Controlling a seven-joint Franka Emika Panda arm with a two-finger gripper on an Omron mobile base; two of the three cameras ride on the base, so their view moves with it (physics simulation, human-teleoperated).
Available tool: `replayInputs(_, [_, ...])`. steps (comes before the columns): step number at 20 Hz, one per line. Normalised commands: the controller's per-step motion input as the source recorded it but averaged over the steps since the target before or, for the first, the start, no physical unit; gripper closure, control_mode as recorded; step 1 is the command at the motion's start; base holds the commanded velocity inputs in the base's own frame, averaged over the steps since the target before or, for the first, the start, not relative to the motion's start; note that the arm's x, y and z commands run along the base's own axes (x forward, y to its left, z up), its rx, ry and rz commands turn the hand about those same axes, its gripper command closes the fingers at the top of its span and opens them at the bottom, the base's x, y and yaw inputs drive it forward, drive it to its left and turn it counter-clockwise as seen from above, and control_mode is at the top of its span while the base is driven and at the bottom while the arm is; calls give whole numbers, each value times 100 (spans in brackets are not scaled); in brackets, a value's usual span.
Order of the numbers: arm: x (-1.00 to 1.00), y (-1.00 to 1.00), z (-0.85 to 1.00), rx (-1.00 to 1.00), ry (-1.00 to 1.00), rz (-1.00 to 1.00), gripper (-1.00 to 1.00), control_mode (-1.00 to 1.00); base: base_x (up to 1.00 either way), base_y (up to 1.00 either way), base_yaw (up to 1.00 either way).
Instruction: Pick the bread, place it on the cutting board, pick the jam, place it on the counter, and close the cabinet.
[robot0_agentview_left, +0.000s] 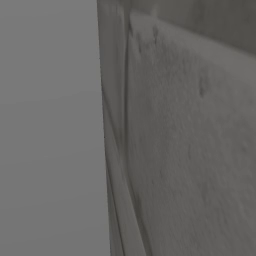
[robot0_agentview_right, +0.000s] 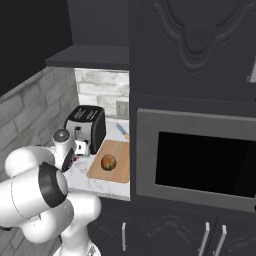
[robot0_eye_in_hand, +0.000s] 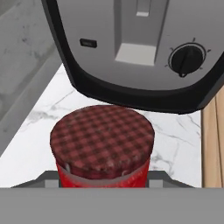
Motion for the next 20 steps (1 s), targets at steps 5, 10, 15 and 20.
replayInputs(5, [3,0,-7,0,-1,0,100,-100,0,0,0])
replayInputs(10, [0,0,-13,0,-1,0,100,-100,0,0,0])
replayInputs(15, [0,0,-15,0,-1,0,100,-100,0,0,0])
replayInputs(20, [0,0,-21,0,-2,0,100,-100,0,0,0])
